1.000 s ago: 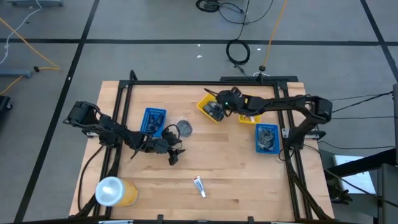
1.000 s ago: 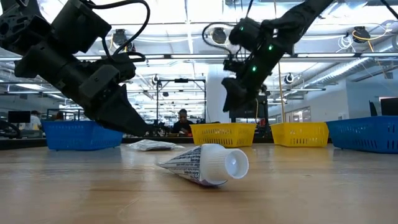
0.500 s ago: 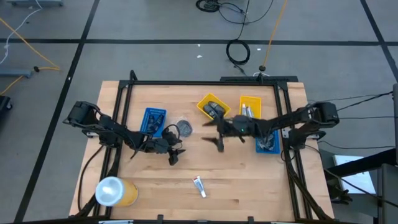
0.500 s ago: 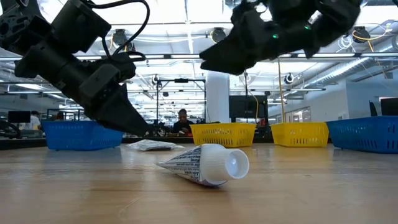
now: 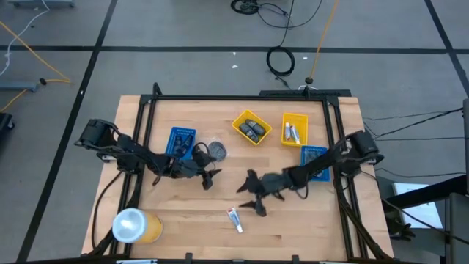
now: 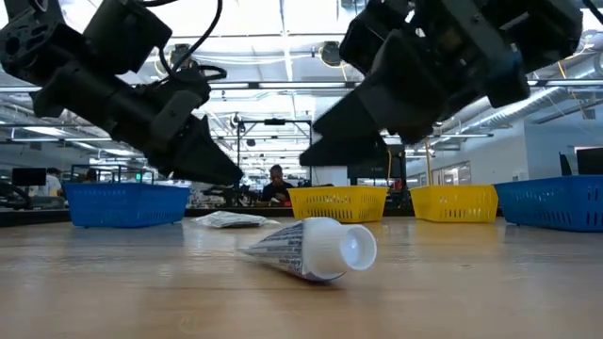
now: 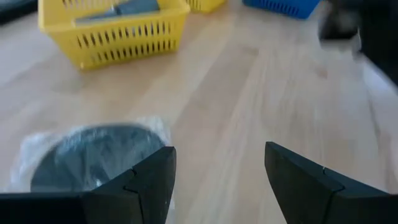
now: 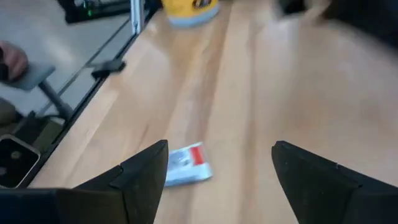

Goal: Pick & Place Travel size toiletries
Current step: Put the white toothpaste into the right yellow bin

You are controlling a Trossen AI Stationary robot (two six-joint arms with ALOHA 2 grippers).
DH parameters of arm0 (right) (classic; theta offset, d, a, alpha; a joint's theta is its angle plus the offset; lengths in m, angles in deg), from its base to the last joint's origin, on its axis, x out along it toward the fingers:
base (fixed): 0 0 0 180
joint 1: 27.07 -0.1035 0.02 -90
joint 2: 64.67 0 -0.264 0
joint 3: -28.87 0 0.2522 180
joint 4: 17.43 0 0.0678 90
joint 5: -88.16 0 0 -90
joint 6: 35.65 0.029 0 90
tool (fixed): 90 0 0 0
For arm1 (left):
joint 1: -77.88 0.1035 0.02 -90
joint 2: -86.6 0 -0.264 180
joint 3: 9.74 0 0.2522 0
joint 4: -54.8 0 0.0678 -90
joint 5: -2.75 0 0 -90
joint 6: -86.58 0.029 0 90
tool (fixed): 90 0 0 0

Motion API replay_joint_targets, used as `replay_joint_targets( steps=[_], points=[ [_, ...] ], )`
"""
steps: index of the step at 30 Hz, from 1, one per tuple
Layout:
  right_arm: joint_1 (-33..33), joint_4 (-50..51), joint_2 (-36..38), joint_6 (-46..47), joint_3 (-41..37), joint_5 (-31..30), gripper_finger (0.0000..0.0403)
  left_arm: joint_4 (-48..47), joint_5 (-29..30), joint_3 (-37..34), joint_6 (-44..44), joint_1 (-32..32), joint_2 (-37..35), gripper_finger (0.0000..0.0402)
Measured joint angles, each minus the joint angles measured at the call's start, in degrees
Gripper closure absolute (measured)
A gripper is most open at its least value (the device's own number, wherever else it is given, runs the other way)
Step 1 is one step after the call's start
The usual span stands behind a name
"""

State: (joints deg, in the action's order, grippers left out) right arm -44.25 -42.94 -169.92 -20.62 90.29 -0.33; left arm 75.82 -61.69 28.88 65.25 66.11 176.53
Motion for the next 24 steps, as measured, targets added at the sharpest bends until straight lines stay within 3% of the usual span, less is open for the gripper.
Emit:
replay_joint_targets(
  steps=[7, 15, 19, 24],
  points=[
    [-6.9, 9.6, -9.0, -1.6, 11.6, -4.3, 0.0126, 1.5, 0.0, 0.0, 1.5, 0.9, 0.0, 0.0158],
    [-8.1, 13.8, -15.7, -0.6, 19.3, -4.9, 0.0126, -0.9, -2.6, 0.0, -0.4, -1.2, 0.0, 0.0158],
    [-8.2, 21.4, -13.2, -1.1, 19.5, -6.6, 0.0129, -1.3, -2.6, 0.0, -0.2, -2.8, 0.0, 0.0158],
    [-10.3, 40.5, -6.0, -6.7, 19.4, -18.4, 0.0141, -1.3, -2.6, 0.0, -0.3, -3.6, 0.0, 0.0158]
  ],
)
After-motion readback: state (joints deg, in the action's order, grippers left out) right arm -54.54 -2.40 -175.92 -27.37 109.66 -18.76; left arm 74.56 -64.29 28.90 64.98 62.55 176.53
